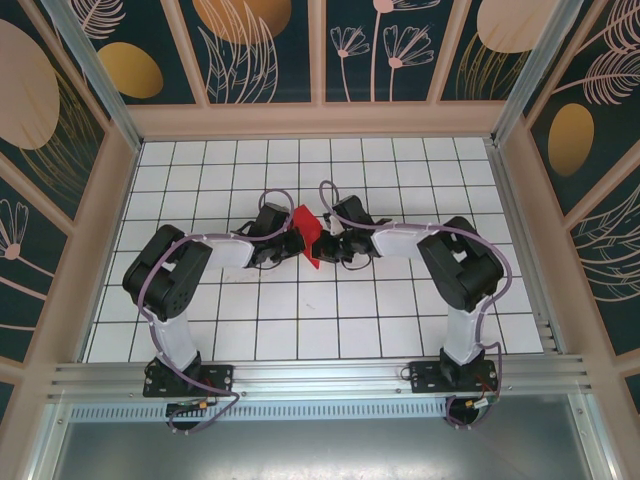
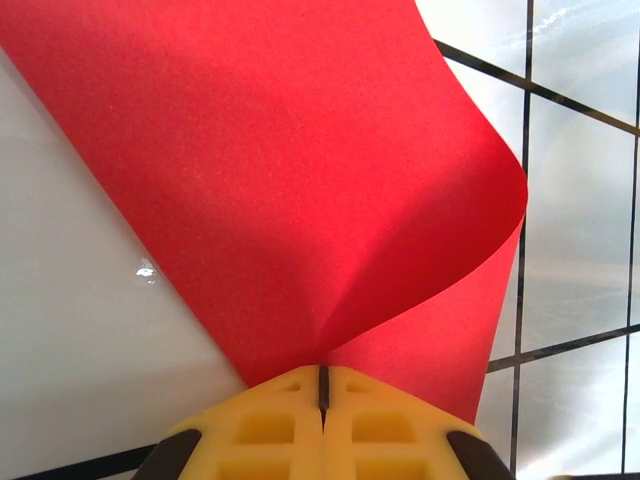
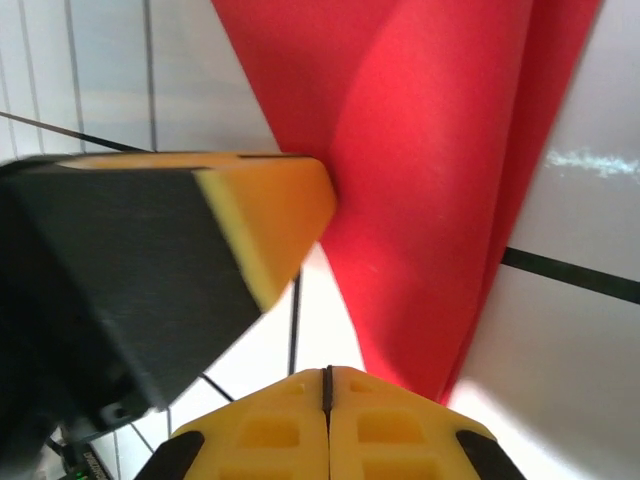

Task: Fold a paper plane with a square sheet of paper (pick it up from the middle)
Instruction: Third fold the triangle at the center of the table.

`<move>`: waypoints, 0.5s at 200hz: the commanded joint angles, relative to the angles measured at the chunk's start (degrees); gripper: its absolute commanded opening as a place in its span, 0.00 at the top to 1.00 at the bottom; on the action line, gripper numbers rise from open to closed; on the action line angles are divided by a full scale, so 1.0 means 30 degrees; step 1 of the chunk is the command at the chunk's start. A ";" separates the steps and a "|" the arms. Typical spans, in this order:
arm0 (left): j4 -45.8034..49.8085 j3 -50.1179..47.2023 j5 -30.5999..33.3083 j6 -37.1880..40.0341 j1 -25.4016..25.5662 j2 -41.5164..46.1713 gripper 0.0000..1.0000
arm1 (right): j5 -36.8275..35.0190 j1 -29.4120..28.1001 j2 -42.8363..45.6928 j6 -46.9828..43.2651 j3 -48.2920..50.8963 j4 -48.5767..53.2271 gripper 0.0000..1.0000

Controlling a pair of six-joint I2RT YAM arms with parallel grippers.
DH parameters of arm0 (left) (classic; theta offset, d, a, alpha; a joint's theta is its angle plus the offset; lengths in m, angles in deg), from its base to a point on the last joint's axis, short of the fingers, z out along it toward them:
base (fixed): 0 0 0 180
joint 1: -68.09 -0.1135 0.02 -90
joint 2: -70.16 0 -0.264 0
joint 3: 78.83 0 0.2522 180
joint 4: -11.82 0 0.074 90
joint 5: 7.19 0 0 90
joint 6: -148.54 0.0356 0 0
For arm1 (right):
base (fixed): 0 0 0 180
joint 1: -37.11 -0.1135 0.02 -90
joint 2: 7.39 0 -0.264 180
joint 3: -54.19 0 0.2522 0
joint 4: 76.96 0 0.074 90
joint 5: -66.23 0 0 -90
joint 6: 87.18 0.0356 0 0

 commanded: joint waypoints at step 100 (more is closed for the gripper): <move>0.2013 -0.0045 0.1866 0.0273 0.0003 -0.0890 0.94 | 0.1600 -0.0359 -0.0402 -0.2405 0.1472 0.1863 0.93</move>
